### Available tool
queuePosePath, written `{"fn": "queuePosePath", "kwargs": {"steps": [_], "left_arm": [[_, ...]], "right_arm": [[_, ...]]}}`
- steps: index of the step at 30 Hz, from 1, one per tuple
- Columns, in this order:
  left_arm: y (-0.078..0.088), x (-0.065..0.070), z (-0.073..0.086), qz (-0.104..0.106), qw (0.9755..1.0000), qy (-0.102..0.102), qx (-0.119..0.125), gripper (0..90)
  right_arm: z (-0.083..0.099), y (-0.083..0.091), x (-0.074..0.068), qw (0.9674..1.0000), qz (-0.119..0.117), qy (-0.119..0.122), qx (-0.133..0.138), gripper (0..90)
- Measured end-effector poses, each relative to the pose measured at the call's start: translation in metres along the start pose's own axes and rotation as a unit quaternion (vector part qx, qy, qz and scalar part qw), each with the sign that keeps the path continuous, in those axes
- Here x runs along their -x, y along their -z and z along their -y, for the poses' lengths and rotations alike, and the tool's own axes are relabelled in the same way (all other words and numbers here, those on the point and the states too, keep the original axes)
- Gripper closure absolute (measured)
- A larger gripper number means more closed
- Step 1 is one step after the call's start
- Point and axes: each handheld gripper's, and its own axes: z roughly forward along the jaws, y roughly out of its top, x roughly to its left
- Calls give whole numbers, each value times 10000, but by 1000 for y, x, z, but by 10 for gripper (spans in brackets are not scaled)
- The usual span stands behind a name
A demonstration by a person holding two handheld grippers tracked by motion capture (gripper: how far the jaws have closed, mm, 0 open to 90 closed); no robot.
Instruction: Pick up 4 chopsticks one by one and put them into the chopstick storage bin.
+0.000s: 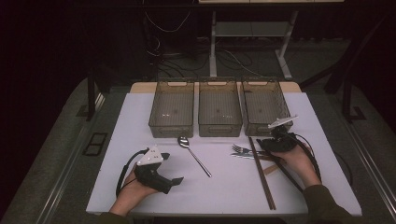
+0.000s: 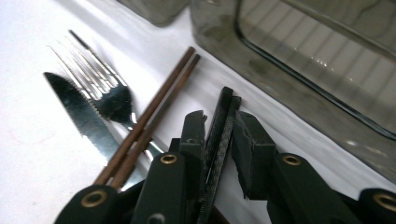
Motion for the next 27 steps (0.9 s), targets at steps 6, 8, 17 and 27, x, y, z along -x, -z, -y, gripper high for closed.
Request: {"fn": "queuePosePath", "kwargs": {"steps": [6,8,17,27], "left_arm": [[0,0,0,-10,10000,0,-6,0],[0,0,0,-7,10000,0,-4,0],[0,0,0,2,10000,-2,-4,0],[1,0,0,-4,10000,6,2,0]], "right_arm": [[-4,-4,-10,9996,-77,241,-116,753],[-4,-5,-11,9996,-53,258,-142,751],[-3,7,-4,9999,-73,40,123,643],[10,49,-4,9982,-192,-96,569,591]]}}
